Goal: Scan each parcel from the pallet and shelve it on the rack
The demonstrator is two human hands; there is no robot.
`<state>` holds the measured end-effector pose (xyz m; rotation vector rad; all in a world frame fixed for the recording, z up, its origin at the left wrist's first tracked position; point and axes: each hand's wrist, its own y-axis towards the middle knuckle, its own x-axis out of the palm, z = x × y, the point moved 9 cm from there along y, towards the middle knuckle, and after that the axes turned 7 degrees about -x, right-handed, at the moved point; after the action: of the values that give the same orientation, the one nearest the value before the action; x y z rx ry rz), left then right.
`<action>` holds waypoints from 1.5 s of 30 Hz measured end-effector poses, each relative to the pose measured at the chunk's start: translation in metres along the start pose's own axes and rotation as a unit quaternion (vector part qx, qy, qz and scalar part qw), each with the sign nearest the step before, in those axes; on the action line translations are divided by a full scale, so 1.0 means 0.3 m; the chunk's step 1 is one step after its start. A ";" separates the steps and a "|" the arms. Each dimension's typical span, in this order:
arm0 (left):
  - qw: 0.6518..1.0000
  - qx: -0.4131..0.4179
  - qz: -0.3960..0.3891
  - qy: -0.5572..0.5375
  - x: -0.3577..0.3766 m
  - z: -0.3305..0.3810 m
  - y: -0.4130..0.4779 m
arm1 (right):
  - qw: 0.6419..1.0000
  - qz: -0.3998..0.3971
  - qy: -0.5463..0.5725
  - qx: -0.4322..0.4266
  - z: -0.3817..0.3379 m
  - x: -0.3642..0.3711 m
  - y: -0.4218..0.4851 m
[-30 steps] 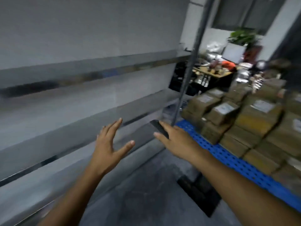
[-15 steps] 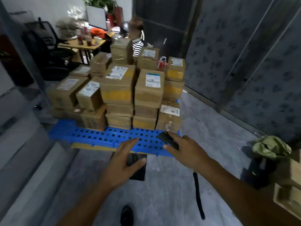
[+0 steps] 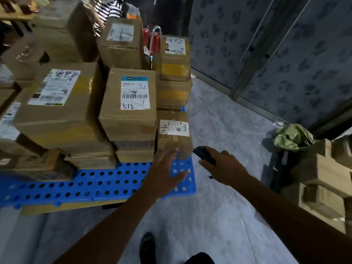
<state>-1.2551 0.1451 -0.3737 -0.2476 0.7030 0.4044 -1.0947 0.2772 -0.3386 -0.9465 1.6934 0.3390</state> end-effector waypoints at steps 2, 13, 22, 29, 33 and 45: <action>1.000 -0.014 0.005 0.003 0.021 -0.001 0.081 | 1.000 -0.004 0.007 -0.006 0.034 0.002 0.066; 0.971 -0.116 0.122 0.168 0.183 -0.001 0.208 | 0.991 -0.091 0.005 -0.100 0.234 0.008 0.407; 0.965 -0.213 0.152 -0.021 0.234 -0.099 0.176 | 0.955 -0.114 -0.171 -0.214 0.318 -0.047 0.514; 0.962 -0.219 0.166 -0.010 0.285 -0.098 0.182 | 0.918 -0.135 -0.257 -0.270 0.306 -0.079 0.545; 0.961 -0.210 0.178 -0.012 0.310 -0.075 0.133 | 0.901 -0.142 -0.298 -0.280 0.278 -0.073 0.512; 0.933 -0.170 0.286 -0.140 0.353 -0.022 -0.365 | 0.932 -0.189 -0.151 -0.268 0.207 0.088 0.171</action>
<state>-1.1377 0.0742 -0.4399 -0.3016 0.4072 1.1026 -1.0919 0.3393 -0.3962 -1.5093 1.1154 0.6685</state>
